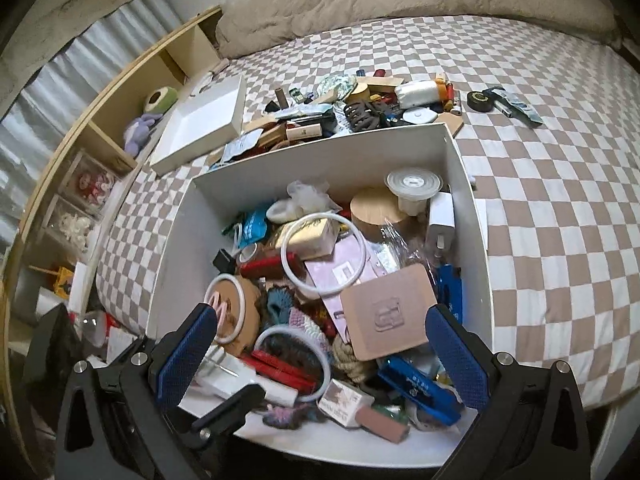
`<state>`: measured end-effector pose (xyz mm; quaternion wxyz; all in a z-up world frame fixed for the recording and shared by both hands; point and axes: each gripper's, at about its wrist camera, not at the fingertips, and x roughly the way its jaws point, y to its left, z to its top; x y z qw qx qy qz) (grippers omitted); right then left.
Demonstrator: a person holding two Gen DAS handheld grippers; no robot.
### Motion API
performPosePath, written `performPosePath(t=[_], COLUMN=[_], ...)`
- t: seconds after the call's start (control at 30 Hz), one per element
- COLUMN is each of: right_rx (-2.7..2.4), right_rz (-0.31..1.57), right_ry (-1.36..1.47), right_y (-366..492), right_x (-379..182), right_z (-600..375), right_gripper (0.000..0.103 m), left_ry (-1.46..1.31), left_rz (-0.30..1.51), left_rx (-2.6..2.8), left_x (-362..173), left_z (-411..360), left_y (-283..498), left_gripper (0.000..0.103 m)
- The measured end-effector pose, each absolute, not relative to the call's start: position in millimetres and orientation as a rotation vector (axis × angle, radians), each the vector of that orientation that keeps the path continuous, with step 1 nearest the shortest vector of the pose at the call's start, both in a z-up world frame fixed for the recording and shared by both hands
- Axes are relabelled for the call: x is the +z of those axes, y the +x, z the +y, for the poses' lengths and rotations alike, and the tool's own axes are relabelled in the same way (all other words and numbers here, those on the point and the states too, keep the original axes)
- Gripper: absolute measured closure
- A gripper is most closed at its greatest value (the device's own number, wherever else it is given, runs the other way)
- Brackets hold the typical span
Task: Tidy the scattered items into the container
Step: 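Lift both open tools up out of the white box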
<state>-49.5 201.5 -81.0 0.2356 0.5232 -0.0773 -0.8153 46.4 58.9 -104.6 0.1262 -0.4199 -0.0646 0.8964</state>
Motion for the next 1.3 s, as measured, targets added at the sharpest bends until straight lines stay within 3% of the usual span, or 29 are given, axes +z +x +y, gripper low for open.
performPosePath(t=[0.53,0.67,0.73,1.3], right_rx=[-2.214,-2.215,-2.219,-2.304], right_rz=[-0.264,-0.257,-0.257,-0.253], right_ry=[1.414,1.386,1.373,1.187], right_y=[-49.6,-46.3,-44.6,-22.6], right_x=[-82.8,-77.7,-75.9,-62.7], right_z=[208.8,208.3,209.0,228.7], right_gripper=[0.0,0.0,0.0,0.0], left_ry=[-1.219,-1.207,-1.197,-1.175], left_rz=[-0.177,-0.187,-0.193,-0.187], left_rx=[2.662,2.694,2.712,2.775], left_x=[-97.5,-93.3,-90.6,-74.0], left_z=[53.0,49.8,48.0,39.0], left_y=[44.8,45.9,47.0,52.1], left_gripper=[0.018,0.003,0.001,0.0])
